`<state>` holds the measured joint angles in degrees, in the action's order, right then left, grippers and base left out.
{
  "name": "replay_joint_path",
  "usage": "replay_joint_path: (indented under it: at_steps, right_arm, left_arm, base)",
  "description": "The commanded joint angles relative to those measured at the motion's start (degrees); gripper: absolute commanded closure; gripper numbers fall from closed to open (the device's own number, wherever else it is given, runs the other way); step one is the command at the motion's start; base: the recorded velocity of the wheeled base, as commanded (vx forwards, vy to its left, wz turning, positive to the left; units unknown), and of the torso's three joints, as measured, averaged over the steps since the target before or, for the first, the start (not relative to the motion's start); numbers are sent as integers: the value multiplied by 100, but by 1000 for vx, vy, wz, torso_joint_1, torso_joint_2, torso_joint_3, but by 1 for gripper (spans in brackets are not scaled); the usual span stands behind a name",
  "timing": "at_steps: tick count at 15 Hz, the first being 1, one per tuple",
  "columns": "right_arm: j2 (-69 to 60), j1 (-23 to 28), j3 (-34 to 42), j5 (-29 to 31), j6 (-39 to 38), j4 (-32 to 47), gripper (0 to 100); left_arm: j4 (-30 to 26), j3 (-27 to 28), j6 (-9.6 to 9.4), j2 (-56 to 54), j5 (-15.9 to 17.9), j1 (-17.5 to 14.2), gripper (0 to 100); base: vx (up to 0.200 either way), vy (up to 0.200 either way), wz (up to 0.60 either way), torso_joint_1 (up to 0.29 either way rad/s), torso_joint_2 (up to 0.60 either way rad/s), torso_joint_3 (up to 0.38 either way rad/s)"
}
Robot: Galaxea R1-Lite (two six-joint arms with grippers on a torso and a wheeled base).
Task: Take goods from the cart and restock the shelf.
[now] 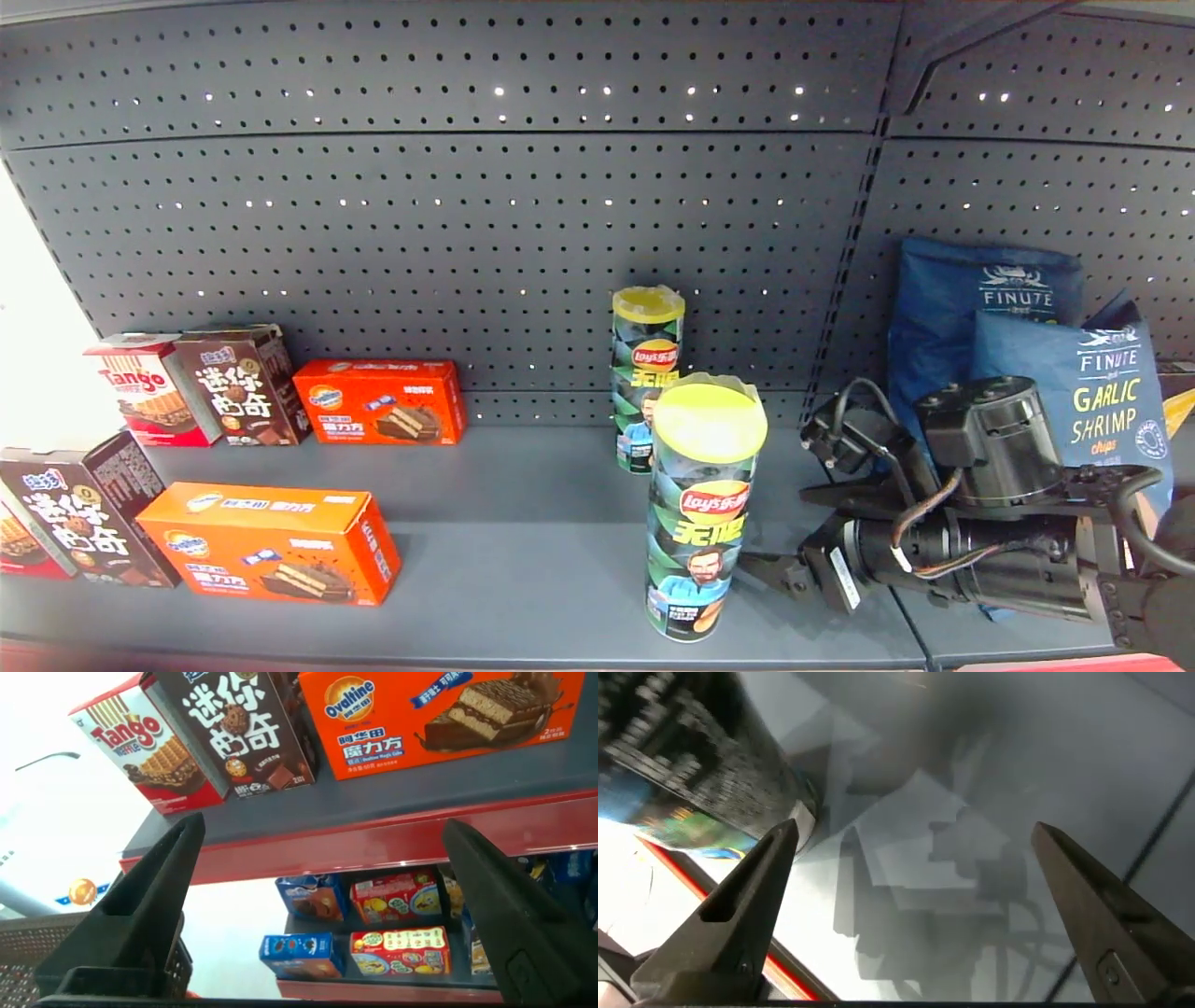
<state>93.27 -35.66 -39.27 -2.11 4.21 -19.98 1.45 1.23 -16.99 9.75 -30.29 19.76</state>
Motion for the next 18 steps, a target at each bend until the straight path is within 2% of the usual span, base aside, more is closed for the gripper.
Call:
replay_joint_path:
  at_steps: [1, 18]
  right_arm:
    - [121, -47, -72, 0, 1, -6, 0]
    - [253, -249, -178, 0, 1, -85, 0]
  left_arm:
    - [4, -9, 3, 27, -3, 1, 0]
    - [4, 0, 3, 27, 6, 37, 0]
  base:
    - [0, 0, 0, 0, 0, 0]
    - [0, 0, 0, 0, 0, 0]
